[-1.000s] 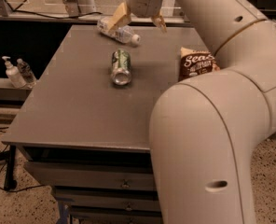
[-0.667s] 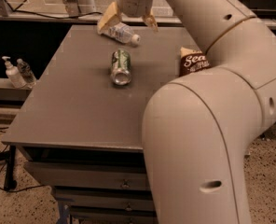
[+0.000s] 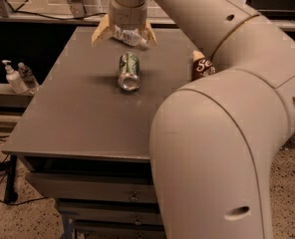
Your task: Place green can upright
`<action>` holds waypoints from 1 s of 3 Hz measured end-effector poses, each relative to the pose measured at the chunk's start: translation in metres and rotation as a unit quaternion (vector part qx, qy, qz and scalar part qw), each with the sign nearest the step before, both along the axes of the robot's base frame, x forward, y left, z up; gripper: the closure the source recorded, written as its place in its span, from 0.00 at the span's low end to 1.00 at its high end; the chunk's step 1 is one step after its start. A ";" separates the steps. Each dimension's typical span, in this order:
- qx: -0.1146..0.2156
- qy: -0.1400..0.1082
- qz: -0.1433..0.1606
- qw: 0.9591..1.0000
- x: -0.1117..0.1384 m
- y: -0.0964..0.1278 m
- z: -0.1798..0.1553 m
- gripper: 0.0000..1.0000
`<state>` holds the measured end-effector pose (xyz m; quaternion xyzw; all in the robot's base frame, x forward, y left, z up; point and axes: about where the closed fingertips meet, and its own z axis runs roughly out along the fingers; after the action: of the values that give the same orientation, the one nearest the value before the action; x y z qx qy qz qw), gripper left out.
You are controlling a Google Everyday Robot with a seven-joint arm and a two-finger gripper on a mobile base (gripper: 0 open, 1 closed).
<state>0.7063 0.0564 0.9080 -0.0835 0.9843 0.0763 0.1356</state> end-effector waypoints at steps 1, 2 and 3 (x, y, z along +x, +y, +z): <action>0.000 0.009 -0.012 1.000 -0.012 0.006 -0.010 0.00; -0.001 0.009 -0.016 1.000 -0.025 0.002 -0.022 0.00; -0.004 0.005 -0.014 1.000 -0.032 -0.008 -0.037 0.00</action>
Offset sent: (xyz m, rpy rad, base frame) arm -0.0461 -0.0062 -0.0397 -0.0083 0.0201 -0.0442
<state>0.6743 0.0488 0.8709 -0.0700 0.9864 0.0705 0.1312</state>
